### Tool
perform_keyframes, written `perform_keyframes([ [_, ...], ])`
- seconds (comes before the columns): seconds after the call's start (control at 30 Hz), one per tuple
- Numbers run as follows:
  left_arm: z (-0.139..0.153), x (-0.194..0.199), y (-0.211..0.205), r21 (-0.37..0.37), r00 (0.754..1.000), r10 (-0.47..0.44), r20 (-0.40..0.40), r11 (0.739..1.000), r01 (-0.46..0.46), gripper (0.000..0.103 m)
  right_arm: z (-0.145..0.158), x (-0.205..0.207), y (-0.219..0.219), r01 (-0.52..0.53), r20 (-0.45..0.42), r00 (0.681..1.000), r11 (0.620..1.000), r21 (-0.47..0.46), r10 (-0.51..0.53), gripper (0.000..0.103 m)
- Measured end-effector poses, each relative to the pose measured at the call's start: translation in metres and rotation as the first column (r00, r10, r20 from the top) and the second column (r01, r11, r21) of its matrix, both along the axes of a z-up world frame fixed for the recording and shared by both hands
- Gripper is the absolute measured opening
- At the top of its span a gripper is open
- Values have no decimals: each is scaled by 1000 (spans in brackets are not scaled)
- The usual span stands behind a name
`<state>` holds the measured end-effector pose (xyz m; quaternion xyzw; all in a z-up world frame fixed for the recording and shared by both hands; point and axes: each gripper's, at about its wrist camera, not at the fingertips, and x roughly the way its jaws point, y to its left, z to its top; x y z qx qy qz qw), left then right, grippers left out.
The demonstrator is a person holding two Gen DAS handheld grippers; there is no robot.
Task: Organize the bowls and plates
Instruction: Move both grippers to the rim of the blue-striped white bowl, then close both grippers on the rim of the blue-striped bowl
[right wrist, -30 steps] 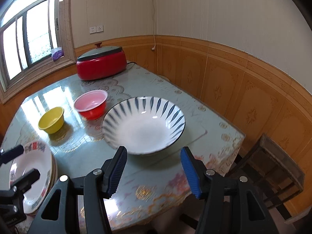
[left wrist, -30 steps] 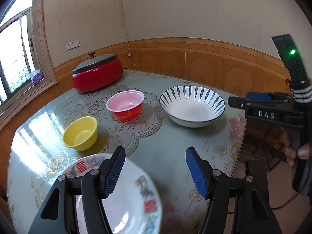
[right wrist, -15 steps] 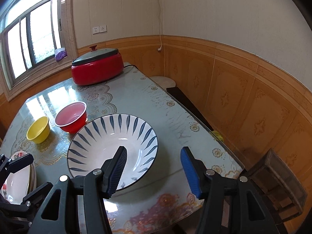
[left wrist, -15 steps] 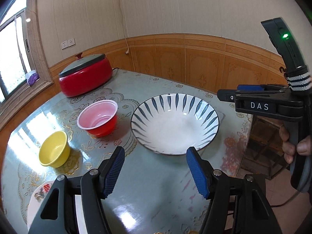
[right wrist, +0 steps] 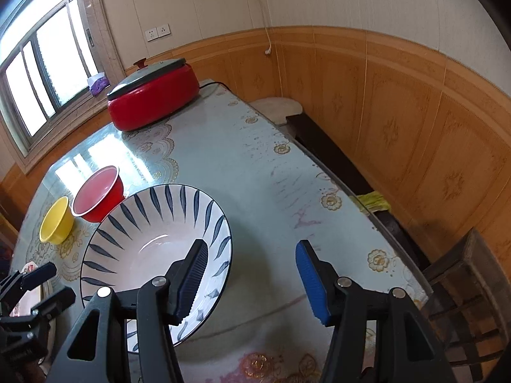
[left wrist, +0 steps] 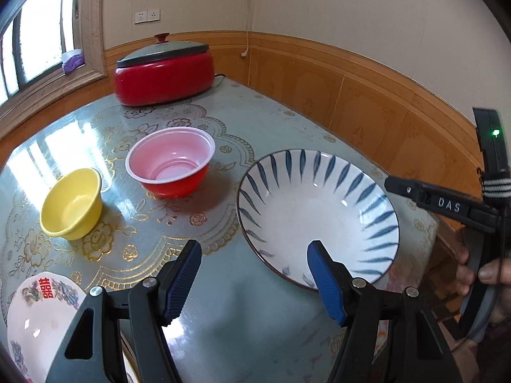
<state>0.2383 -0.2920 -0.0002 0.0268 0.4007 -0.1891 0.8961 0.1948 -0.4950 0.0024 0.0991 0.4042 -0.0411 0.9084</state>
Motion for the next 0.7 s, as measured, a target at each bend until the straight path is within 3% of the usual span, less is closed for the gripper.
perform_keyframes([
  [0.23, -7, 22, -2, -22, 998, 27, -51, 999, -28, 66, -10, 16, 12, -84, -22, 996, 996, 15, 84, 58],
  [0.4, -13, 33, -5, -40, 996, 34, -85, 998, -38, 55, -20, 21, 16, -110, -45, 993, 994, 27, 112, 58],
  [0.7, -27, 49, -8, -73, 988, 46, -148, 996, -57, 53, -25, 27, 12, -119, -58, 991, 993, 26, 121, 58],
])
